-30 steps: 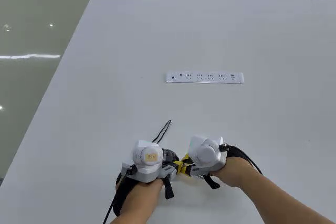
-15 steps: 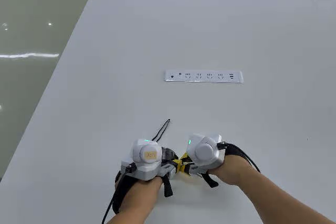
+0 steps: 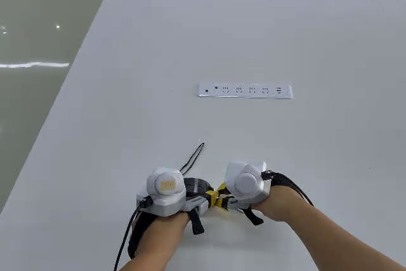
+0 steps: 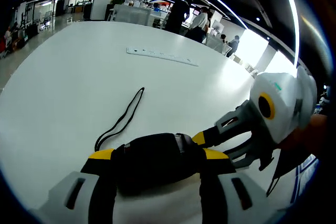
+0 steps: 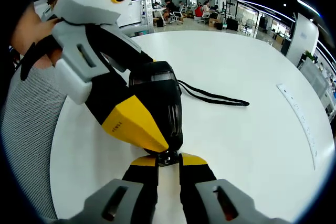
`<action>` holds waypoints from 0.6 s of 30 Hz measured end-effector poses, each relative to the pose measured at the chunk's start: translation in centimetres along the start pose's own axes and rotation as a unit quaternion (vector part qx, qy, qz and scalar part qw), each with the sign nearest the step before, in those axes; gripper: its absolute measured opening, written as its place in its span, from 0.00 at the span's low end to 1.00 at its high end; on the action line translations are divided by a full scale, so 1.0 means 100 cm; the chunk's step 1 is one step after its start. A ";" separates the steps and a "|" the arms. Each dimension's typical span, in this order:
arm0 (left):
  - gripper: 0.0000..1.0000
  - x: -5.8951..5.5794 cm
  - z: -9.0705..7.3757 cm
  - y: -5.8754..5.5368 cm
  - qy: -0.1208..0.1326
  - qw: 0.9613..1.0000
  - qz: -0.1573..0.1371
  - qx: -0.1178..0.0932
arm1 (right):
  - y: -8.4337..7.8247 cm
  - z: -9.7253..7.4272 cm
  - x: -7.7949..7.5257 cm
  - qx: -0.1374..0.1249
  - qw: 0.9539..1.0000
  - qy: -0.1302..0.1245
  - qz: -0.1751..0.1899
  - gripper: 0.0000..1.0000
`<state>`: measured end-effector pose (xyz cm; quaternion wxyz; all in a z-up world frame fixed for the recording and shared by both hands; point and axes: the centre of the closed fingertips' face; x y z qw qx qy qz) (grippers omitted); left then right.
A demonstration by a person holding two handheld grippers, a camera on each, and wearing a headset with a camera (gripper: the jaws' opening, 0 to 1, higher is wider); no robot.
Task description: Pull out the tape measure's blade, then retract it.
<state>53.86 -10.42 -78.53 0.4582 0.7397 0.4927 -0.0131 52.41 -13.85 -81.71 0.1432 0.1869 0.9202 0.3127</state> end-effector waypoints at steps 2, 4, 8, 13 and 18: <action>0.63 0.000 -0.001 0.005 -0.011 1.000 -0.012 -0.020 | -0.001 0.000 0.000 0.000 1.000 0.000 0.000 0.13; 0.65 0.001 -0.004 0.011 -0.015 0.999 -0.011 -0.032 | 0.000 0.000 0.000 -0.001 1.000 0.001 0.001 0.14; 0.76 0.003 -0.009 0.026 -0.029 0.996 -0.032 -0.078 | -0.001 0.000 0.000 -0.002 1.000 0.001 0.002 0.14; 0.90 0.015 -0.021 0.028 -0.026 0.993 -0.054 -0.105 | 0.000 0.000 0.001 -0.003 1.000 0.001 0.003 0.14; 0.99 0.018 -0.026 0.028 -0.030 0.994 -0.009 -0.103 | -0.001 0.001 0.000 -0.003 1.000 -0.005 0.006 0.14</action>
Point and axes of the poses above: the centre of the closed fingertips' face, and the gripper's own axes: z roughly forward along the fingers, x roughly to its left, y roughly out of its top, and after that the axes turned 13 degrees about -y, right-handed
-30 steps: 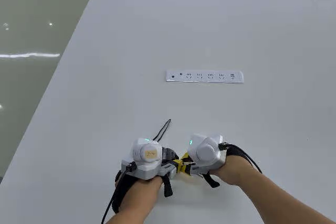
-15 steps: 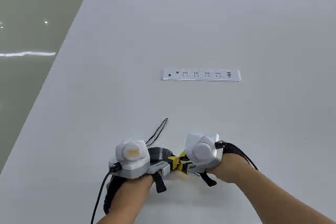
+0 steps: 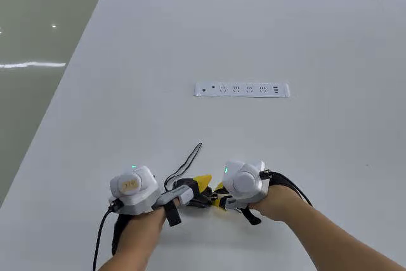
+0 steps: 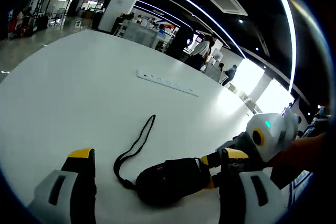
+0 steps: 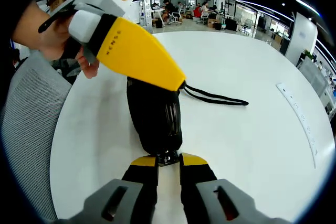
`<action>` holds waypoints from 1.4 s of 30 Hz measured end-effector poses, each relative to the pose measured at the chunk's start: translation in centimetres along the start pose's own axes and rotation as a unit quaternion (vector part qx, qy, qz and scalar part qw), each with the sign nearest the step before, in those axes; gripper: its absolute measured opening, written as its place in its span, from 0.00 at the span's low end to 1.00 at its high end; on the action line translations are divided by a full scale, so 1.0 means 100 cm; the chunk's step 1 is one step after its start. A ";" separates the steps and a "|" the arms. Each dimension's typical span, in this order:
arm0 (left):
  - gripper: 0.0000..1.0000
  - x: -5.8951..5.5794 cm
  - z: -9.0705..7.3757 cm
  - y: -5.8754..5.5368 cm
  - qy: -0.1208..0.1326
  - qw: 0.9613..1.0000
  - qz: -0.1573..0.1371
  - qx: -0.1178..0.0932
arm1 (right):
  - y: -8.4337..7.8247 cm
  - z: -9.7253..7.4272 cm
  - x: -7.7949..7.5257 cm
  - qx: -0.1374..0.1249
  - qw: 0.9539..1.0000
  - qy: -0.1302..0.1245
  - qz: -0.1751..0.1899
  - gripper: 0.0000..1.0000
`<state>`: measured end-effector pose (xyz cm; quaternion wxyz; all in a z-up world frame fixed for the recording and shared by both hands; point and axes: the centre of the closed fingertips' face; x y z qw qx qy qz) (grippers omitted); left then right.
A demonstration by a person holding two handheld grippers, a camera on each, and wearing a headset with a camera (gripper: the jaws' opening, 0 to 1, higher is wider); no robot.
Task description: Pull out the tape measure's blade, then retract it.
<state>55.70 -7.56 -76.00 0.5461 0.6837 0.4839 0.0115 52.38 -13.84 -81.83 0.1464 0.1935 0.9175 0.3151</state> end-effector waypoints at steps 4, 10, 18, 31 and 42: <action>0.99 0.001 -0.007 0.004 -0.010 1.000 0.026 0.002 | 0.000 -0.002 -0.001 0.002 1.000 -0.013 0.009 0.15; 0.99 0.010 -0.017 0.008 -0.010 1.000 0.012 -0.008 | -0.001 -0.004 -0.004 -0.003 1.000 -0.029 0.003 0.29; 0.99 0.014 -0.023 0.005 -0.001 0.999 0.033 0.001 | -0.008 -0.011 -0.001 -0.008 1.000 -0.018 0.018 0.52; 0.99 0.013 -0.049 0.028 -0.029 0.989 0.144 0.007 | -0.007 -0.051 -0.022 -0.045 0.991 -0.088 0.087 0.82; 0.99 0.014 -0.096 0.053 -0.048 0.982 0.177 -0.036 | -0.028 -0.108 -0.040 -0.070 0.971 -0.164 0.158 0.98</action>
Point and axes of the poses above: the centre of the closed fingertips' face, and the gripper's own axes: z roughly forward along the fingers, x roughly to its left, y roughly out of its top, and after that the axes turned 13 degrees about -y, right-handed
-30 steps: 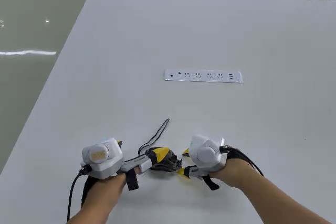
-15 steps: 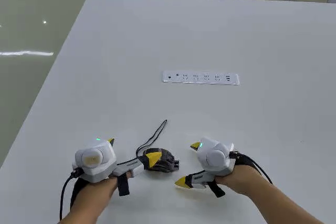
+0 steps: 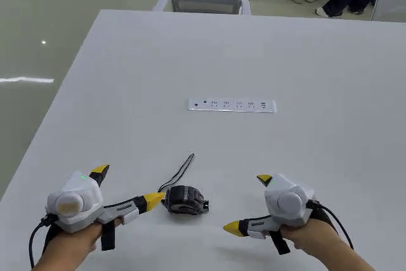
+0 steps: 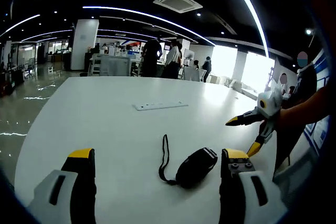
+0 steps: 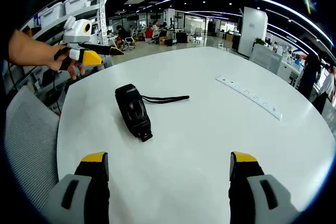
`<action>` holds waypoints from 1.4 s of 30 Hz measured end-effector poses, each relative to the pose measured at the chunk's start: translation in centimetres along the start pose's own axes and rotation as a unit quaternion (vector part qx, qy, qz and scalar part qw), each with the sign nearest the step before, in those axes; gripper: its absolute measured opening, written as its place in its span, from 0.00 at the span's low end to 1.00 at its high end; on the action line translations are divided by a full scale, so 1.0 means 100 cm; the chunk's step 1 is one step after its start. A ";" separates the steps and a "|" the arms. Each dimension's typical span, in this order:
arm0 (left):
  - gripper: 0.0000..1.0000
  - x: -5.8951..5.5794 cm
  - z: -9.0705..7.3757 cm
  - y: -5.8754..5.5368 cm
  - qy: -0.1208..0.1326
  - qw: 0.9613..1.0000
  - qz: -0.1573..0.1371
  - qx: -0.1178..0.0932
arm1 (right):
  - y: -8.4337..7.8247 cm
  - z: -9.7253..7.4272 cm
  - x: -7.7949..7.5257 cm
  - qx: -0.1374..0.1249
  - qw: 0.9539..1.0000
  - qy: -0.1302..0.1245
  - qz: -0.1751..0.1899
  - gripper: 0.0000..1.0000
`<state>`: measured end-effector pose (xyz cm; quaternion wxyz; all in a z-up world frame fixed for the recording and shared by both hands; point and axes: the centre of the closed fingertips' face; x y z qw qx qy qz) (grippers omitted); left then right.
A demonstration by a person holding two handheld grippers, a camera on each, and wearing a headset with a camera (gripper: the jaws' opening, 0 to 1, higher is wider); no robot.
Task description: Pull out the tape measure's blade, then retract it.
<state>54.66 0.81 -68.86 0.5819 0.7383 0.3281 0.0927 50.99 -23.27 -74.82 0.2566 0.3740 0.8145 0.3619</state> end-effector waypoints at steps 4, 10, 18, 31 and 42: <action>0.99 -0.005 -0.017 0.013 -0.011 1.000 -0.010 -0.027 | -0.005 -0.020 -0.009 -0.007 1.000 -0.016 0.020 0.99; 0.99 -0.014 -0.045 0.004 -0.008 0.999 0.030 -0.010 | -0.012 -0.052 -0.013 -0.024 0.998 -0.044 0.037 1.00; 0.99 -0.025 -0.085 -0.023 -0.009 0.999 0.032 0.024 | -0.012 -0.088 -0.026 -0.051 0.995 -0.076 0.051 1.00; 0.99 -0.035 -0.126 -0.047 -0.003 0.999 0.028 0.031 | -0.052 -0.155 -0.044 -0.051 0.985 -0.138 0.088 1.00; 0.99 -0.028 -0.151 -0.039 0.027 0.999 0.031 0.019 | -0.076 -0.187 -0.047 -0.049 0.980 -0.164 0.098 1.00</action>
Point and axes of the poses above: the centre of the closed fingertips' face, and the gripper's own axes: z roughly forward along the fingers, x roughly to its left, y roughly out of its top, and after that the axes turned 13 degrees about -y, right-handed
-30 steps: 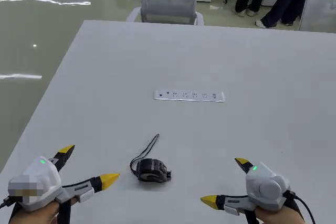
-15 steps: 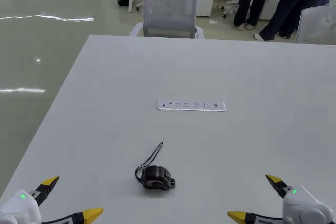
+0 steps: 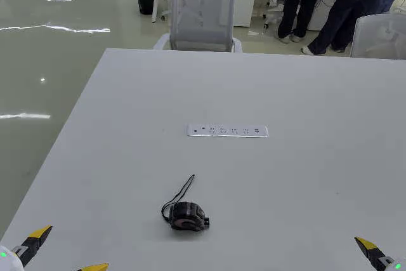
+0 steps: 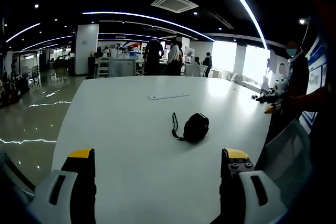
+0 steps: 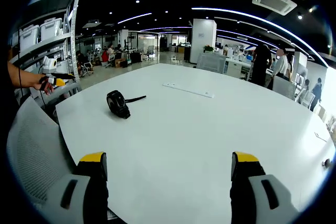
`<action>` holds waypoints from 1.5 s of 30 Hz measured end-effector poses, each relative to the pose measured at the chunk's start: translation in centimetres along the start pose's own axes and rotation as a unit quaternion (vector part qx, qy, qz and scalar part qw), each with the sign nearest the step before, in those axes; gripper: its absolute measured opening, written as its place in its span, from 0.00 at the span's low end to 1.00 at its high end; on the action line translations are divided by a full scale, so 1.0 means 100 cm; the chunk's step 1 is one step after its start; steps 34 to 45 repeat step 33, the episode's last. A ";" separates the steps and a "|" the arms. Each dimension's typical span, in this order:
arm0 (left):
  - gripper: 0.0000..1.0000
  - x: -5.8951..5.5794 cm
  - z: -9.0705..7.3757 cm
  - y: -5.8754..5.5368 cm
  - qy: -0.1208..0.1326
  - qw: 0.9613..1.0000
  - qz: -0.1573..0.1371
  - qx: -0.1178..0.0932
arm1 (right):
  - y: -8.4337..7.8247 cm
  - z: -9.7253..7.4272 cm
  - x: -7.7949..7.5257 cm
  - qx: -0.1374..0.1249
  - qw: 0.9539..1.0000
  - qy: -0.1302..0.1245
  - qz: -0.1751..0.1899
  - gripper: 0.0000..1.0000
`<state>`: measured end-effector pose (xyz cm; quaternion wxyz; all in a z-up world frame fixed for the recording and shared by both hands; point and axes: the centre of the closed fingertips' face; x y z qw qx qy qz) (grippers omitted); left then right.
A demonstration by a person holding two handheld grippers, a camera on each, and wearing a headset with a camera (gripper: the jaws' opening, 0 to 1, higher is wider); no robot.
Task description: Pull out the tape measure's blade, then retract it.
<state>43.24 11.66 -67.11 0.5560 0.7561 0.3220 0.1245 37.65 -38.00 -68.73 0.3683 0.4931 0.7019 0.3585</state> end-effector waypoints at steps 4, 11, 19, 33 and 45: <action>0.99 0.000 -0.007 0.001 0.005 1.000 -0.004 -0.003 | 0.004 -0.002 -0.003 -0.009 1.000 -0.007 0.008 1.00; 0.99 0.000 -0.016 -0.001 0.012 1.000 0.006 0.002 | 0.002 -0.003 0.002 -0.003 1.000 -0.003 -0.002 1.00; 0.99 0.004 -0.026 0.001 0.014 1.000 0.016 0.009 | 0.001 -0.007 -0.001 -0.003 1.000 -0.012 -0.001 1.00; 0.99 0.016 -0.032 0.005 0.020 1.000 0.021 0.012 | -0.007 -0.019 -0.006 -0.004 0.999 -0.032 0.013 1.00; 0.99 0.016 -0.032 0.005 0.020 1.000 0.021 0.012 | -0.007 -0.019 -0.006 -0.004 0.999 -0.032 0.013 1.00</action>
Point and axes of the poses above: the centre of the closed fingertips' face, and the gripper's own axes: z roughly forward along the fingers, x roughly to its left, y roughly out of its top, and after that the axes turned 13 degrees about -y, right-handed
